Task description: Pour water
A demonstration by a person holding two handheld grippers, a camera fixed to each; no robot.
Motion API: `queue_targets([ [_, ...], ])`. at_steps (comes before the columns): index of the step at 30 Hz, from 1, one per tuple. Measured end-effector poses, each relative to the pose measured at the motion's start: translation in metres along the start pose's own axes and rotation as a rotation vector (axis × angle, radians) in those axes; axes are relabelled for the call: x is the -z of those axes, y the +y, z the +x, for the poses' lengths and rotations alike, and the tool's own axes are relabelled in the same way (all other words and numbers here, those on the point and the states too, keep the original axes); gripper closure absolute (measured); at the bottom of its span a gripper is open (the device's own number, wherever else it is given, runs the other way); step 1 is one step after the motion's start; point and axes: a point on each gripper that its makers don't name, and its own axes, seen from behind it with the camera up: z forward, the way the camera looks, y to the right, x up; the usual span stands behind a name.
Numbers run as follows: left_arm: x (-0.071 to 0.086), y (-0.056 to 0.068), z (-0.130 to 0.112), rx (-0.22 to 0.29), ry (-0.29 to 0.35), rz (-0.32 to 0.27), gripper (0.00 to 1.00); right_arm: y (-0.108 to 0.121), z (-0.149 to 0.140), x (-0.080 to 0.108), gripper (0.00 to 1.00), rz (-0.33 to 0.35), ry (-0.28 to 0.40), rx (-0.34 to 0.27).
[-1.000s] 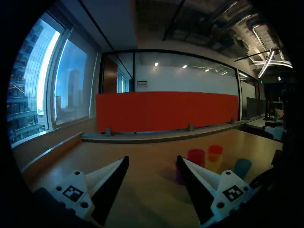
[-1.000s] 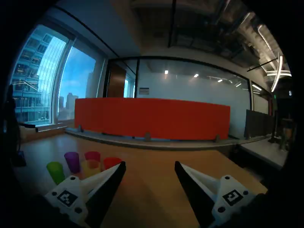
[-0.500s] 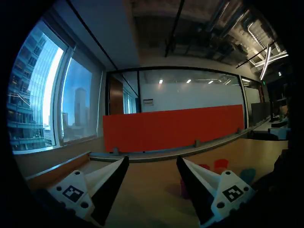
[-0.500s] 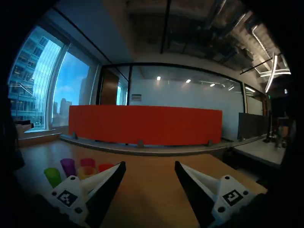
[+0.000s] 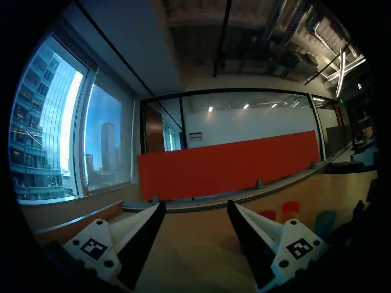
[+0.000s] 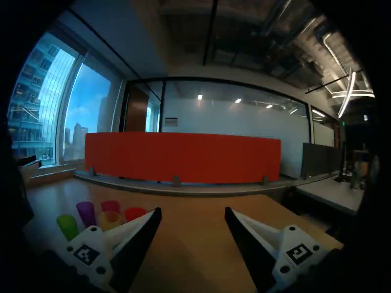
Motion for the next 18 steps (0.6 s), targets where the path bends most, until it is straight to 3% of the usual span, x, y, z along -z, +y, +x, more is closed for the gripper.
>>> queue_targets([
  [18,0.002,-0.017,-0.045,0.038,-0.047,0.023,0.07,-0.001,0.004,0.007,0.00,-0.024,-0.014,0.018],
])
